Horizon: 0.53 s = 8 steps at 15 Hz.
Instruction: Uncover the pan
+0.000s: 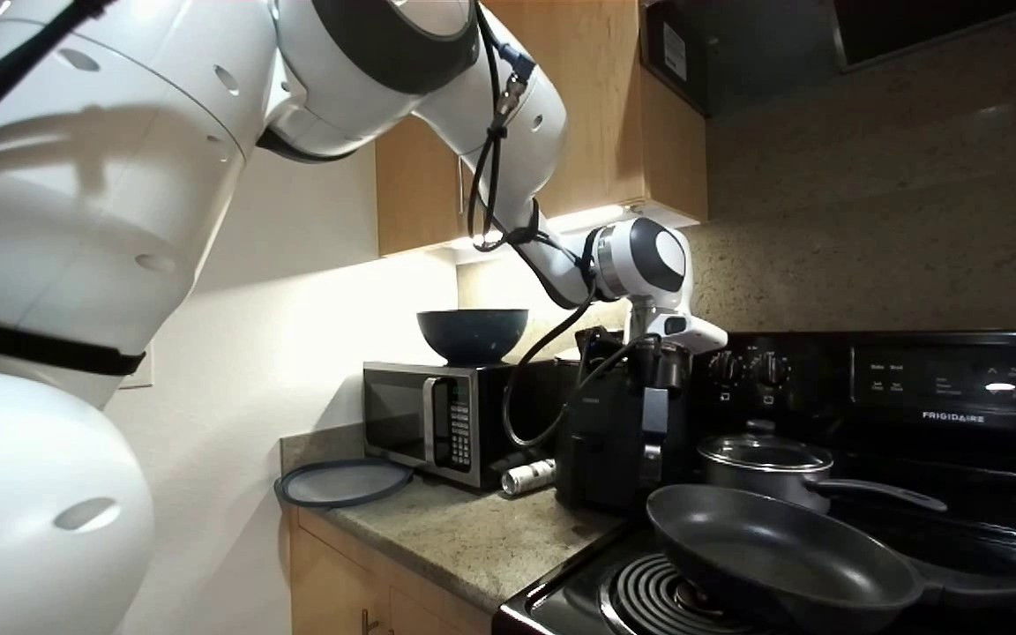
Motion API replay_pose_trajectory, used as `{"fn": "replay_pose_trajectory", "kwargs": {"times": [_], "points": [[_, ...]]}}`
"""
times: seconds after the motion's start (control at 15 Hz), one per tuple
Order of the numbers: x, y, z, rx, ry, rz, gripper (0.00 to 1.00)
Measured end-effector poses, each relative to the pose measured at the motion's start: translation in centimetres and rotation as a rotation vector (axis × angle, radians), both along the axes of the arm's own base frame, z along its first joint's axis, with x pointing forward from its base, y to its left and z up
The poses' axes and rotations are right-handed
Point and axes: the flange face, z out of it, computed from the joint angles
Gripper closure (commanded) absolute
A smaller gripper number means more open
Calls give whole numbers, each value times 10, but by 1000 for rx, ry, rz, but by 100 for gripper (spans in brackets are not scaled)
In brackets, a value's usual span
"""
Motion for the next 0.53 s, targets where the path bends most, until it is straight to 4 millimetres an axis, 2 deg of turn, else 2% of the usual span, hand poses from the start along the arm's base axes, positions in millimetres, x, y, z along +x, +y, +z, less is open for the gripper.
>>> {"fn": "replay_pose_trajectory", "kwargs": {"times": [0.2, 0.53], "points": [[8, -4, -4, -18, -24, 152, 0], [35, -14, -28, -18, -68, 385, 0]]}}
